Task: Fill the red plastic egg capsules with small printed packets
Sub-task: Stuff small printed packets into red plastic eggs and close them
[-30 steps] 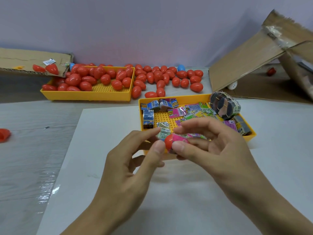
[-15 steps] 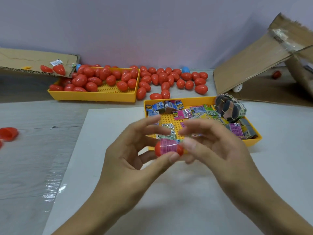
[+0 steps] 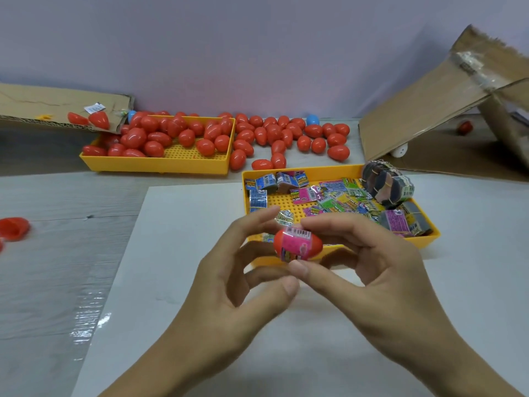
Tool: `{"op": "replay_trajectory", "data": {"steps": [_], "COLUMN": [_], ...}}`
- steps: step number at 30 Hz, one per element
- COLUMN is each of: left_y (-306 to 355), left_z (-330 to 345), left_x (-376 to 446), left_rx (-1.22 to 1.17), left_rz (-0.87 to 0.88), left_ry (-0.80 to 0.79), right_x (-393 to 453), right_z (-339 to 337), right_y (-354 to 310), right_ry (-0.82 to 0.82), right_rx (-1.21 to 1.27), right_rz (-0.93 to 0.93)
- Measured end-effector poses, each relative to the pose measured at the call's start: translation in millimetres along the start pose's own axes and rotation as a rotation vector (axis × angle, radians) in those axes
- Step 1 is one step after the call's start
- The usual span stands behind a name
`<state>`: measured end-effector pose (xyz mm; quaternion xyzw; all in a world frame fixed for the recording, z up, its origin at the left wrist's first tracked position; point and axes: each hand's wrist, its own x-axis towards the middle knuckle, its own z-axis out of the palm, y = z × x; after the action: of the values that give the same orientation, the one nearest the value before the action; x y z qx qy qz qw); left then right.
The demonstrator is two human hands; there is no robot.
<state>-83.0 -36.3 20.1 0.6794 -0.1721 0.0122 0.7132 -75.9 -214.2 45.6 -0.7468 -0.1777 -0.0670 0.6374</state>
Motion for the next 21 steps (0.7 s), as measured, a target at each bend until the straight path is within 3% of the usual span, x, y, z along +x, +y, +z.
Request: {"op": "replay_trajectory", "data": {"steps": [9, 13, 17, 19, 21], "left_y": [8.7, 7.0, 2.7, 1.7, -1.0], "left_z": [6.6, 1.3, -3.9, -4.2, -3.2], "left_x": [4.5, 8.8, 13.6, 14.5, 13.8], "left_rx": [-0.101, -0.187, -0.159, -0.138, -0.139], "left_rz": [-0.044, -0.035, -0.033, -0.043, -0.033], "left_ry": [0.157, 0.286, 0.351, 0.374, 0.379], "right_x": [3.2, 32.5, 82.8, 109.1, 129.8], "right_z": [-3.0, -40.8, -120.5, -165.9, -204.4], "right_y": [0.5, -10.1, -35.6, -47.4, -55.2], "right_ry": [-0.012, 0.226, 0.526, 0.629, 0.669], "right_rx": [-0.168, -0.595, -0.95, -1.095, -1.238], "right_rz": [-0.2, -0.575, -0.916, -0.822, -0.461]}}
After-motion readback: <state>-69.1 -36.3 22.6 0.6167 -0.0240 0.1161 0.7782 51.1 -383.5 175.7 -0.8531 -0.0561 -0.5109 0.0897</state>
